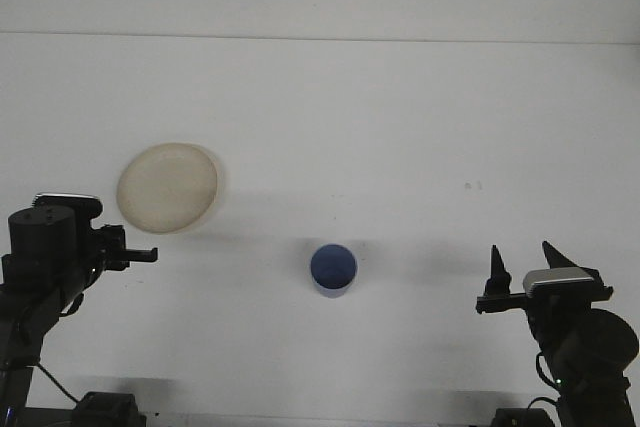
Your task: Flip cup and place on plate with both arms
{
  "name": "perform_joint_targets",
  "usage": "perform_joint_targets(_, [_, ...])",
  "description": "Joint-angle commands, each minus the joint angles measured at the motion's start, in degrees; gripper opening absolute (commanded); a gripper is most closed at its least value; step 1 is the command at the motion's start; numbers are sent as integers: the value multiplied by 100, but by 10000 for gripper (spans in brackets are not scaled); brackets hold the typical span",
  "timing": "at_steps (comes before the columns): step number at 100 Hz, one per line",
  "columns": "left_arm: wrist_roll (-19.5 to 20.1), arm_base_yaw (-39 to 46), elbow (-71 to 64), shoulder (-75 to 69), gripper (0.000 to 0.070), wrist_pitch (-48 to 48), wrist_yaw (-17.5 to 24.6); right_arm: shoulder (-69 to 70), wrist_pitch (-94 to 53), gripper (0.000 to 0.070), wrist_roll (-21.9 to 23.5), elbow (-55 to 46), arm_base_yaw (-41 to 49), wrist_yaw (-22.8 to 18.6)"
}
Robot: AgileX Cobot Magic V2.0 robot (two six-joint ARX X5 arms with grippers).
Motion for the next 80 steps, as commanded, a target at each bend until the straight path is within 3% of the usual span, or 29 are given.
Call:
perform_joint_targets(1, [28,-4,122,20,30,31,11,-13,68,529,-57,26,9,-7])
perform_joint_targets(6, [20,-4,122,20,97,28,13,-13,68,529,-57,26,9,-7])
perform_joint_targets(16, [-116,-4,122,22,335,28,11,-13,70,529,-48,26,9,-9])
perform_joint_targets(23, [-111,-4,122,22,428,28,11,-13,70,528,-39,26,9,-9])
perform_joint_targets(42, [-96,-11,151,50,444,9,31,-13,70,529,-17,26,9,-9])
perform_joint_targets(56, [-125,-264,352,251,596,-160,57,-13,70,529,-17,26,9,-9])
perform_joint_targets(80, [-719,-1475,927,946,584,-291,612,-13,70,529,-20,26,9,-9])
